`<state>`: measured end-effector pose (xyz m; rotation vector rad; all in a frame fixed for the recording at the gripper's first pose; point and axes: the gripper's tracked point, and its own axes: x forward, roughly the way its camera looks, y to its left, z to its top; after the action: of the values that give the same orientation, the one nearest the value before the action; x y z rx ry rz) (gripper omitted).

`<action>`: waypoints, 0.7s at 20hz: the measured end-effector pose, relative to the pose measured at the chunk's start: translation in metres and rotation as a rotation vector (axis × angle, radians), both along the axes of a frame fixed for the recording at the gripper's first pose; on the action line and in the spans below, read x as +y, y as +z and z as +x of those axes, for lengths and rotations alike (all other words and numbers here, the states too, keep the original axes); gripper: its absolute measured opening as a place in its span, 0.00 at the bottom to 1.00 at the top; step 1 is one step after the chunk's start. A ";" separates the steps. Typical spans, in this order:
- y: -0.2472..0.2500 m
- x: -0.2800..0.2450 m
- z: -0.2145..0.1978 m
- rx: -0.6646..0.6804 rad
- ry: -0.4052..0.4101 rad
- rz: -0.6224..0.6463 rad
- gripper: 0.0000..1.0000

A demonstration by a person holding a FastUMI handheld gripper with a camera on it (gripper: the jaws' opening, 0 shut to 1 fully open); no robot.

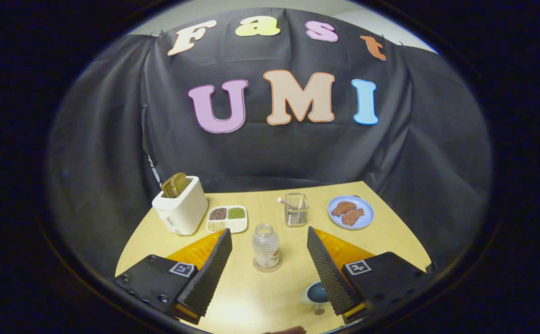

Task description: Take the bottle from table, then pour the juice into the cup, finally place the bottle on the coaster

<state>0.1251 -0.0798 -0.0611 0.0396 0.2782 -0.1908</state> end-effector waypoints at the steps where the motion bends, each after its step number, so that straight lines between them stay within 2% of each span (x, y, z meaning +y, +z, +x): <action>1: 0.011 0.002 -0.002 -0.014 0.013 -0.005 1.00; 9: 0.088 0.024 -0.028 -0.093 0.107 -0.029 1.00; 14: 0.111 0.032 -0.045 -0.122 0.133 -0.010 1.00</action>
<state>0.0799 -0.0477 0.0497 0.0226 0.1571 -0.0568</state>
